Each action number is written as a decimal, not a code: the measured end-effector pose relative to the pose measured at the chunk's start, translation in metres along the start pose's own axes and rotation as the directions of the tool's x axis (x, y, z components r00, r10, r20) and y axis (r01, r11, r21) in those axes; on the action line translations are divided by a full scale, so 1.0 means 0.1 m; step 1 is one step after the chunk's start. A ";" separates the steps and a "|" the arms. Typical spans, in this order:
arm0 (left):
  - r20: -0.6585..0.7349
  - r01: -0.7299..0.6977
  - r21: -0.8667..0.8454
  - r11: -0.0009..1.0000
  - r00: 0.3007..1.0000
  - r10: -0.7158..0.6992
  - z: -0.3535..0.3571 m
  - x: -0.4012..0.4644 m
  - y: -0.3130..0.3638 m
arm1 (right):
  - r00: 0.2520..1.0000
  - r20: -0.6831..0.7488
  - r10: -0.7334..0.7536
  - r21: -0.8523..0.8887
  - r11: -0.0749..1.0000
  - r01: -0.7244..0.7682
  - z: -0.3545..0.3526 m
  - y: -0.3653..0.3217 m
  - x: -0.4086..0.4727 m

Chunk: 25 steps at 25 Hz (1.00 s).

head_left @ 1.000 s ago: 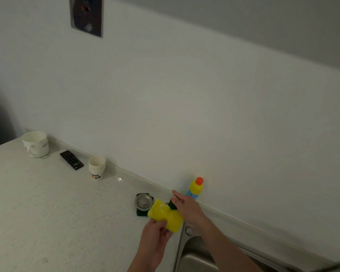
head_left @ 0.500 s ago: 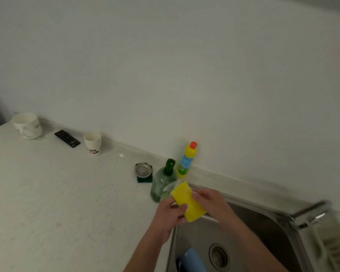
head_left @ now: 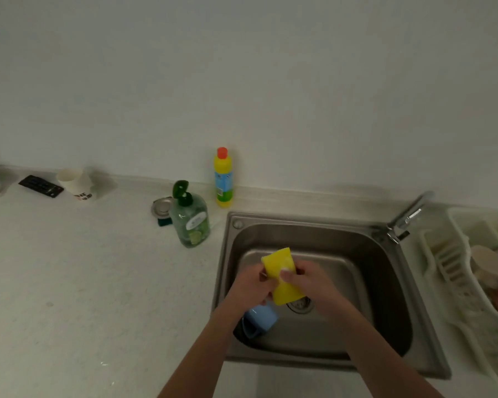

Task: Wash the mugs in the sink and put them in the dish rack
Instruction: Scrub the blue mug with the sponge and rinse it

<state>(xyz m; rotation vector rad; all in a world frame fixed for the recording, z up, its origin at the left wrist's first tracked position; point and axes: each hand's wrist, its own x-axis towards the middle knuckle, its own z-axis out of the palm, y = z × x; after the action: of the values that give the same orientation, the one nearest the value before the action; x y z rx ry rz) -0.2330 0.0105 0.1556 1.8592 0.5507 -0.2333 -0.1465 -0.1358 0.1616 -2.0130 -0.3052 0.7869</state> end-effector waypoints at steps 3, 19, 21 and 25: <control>0.021 0.131 0.017 0.991 0.991 -0.131 0.40 0.11 -0.02 | 0.995 -0.019 0.095 0.053 0.994 -0.094 -0.23 0.40 0.00; 0.070 0.349 0.615 0.707 0.869 -0.490 1.20 0.49 -1.34 | 0.878 0.147 0.455 0.092 0.878 -0.471 -0.47 1.72 0.44; 0.127 0.324 0.673 0.665 0.835 -0.535 1.14 0.62 -1.49 | 0.860 0.142 0.490 0.134 0.851 -0.507 -0.36 1.83 0.49; 0.245 0.176 0.808 0.562 0.766 -0.594 1.09 0.84 -1.70 | 0.818 0.141 0.557 0.188 0.796 -0.575 -0.10 1.99 0.57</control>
<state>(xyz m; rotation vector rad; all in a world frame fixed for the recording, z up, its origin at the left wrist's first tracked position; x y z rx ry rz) -0.2300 -0.0247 -0.0600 2.3016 0.5451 -1.4288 -0.1146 -0.2225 -0.0235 -1.8681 0.3616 1.2157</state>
